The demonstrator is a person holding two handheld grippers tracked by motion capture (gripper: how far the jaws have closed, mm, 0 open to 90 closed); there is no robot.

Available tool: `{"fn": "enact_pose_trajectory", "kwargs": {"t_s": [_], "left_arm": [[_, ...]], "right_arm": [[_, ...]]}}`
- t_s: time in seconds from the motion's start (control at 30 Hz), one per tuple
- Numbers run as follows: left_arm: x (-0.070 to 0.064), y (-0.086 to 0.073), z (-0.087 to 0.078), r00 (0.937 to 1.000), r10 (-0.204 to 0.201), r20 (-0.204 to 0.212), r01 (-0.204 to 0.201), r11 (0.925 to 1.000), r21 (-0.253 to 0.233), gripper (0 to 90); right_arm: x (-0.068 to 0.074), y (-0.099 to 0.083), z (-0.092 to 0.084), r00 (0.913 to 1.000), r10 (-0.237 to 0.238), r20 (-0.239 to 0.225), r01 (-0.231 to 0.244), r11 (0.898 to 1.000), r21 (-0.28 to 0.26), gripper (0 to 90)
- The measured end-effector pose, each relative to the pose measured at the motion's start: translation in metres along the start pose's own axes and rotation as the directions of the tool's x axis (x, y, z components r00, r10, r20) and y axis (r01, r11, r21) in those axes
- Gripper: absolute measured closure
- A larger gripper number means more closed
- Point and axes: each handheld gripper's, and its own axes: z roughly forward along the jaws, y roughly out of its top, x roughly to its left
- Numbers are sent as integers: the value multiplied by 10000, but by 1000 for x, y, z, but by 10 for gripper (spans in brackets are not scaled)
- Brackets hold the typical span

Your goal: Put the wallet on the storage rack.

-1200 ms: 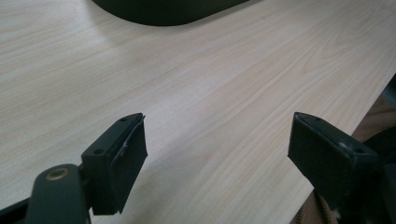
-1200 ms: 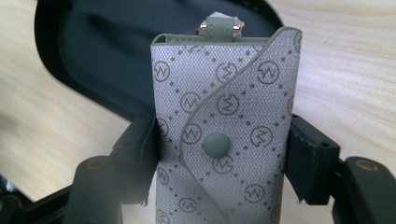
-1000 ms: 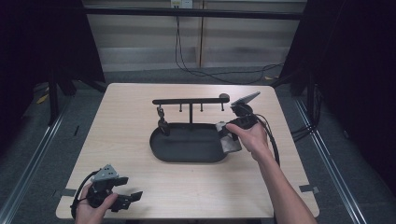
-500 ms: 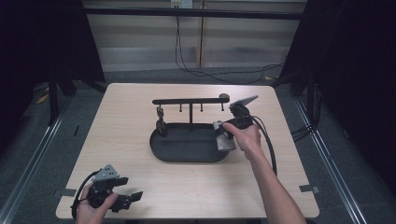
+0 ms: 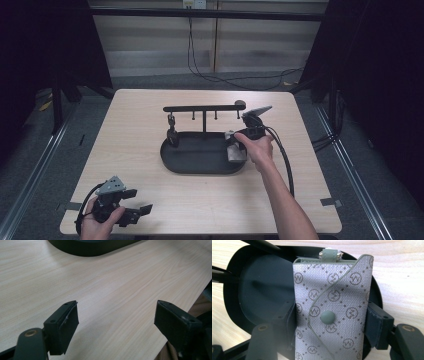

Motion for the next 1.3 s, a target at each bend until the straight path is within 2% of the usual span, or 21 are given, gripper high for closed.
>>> {"fn": "enact_pose_trajectory", "kwargs": {"t_s": [0.1,0.4,0.5,0.77,0.87,0.97,1.2,1.3], "left_arm": [[0,0,-1,10000,59,71,-58,10000,-70,193],[0,1,-3,9999,76,138,-73,9998,-190,193],[0,1,-3,9998,105,138,-102,9997,-224,193],[0,1,-3,9998,125,152,-122,9997,-229,191],[0,1,-2,9997,94,206,-90,9998,-185,191],[0,1,-3,9998,123,177,-119,9997,-213,190],[3,0,-3,9999,65,87,-63,9998,-207,190],[4,0,-4,10000,21,95,-18,9996,-283,190]], "right_arm": [[0,0,3,9999,-130,-93,129,9999,-84,341],[0,-2,15,9996,173,-218,-169,9997,198,341],[1,-3,19,9998,65,-163,-60,9996,274,340],[-2,-4,26,9997,201,-153,-196,9993,311,334],[-1,-5,29,9999,137,56,-139,9993,357,324],[-2,-5,30,9998,207,45,-208,9994,260,313],[-1,-4,32,9996,64,274,-71,9996,266,286],[-2,-4,34,9998,19,218,-25,9997,262,271]]}}
